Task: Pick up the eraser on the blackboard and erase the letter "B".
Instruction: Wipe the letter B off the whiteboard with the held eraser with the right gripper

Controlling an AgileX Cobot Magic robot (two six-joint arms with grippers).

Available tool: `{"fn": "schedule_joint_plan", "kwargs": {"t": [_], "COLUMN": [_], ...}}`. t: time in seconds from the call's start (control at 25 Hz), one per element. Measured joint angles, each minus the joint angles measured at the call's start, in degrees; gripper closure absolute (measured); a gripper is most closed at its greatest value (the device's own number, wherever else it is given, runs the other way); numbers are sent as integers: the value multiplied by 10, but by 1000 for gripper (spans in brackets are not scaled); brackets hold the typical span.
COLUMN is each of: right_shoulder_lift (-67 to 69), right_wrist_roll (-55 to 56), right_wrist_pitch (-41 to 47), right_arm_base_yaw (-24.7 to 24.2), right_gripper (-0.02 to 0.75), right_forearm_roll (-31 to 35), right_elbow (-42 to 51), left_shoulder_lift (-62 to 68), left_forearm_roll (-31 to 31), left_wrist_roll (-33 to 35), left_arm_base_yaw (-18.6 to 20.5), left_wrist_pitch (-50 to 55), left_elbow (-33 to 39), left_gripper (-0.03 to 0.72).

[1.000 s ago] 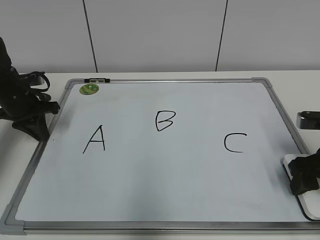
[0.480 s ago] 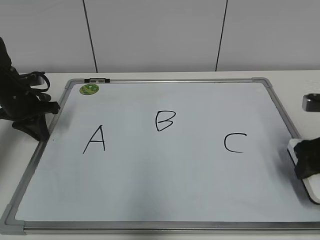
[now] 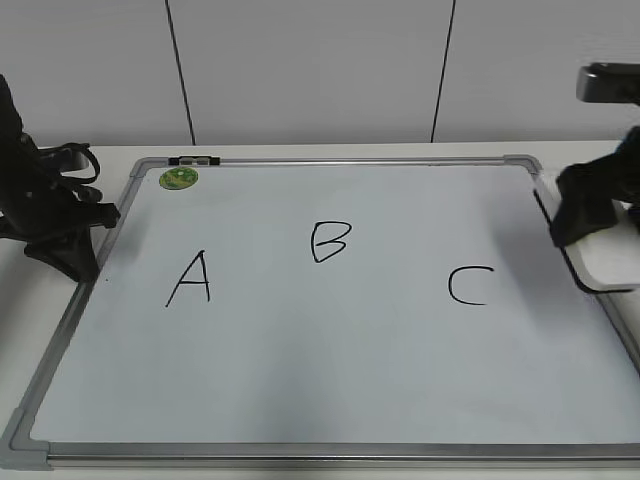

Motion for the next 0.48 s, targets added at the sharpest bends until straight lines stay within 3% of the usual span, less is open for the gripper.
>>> {"fn": "schedule_joint_plan", "kwargs": {"t": [0.48], "right_shoulder_lift": [188], "right_wrist_roll": [-3], "right_wrist_pitch": [45], "right_arm_base_yaw": [155], "right_gripper": [202], "right_forearm_roll": [-30], "right_elbow": [-237], "left_shoulder_lift": [0], "left_forearm_roll": [0], "left_wrist_roll": [0], "left_arm_base_yaw": [0], "left_wrist_pitch": [0], "left_elbow": [0], "left_gripper": [636]}}
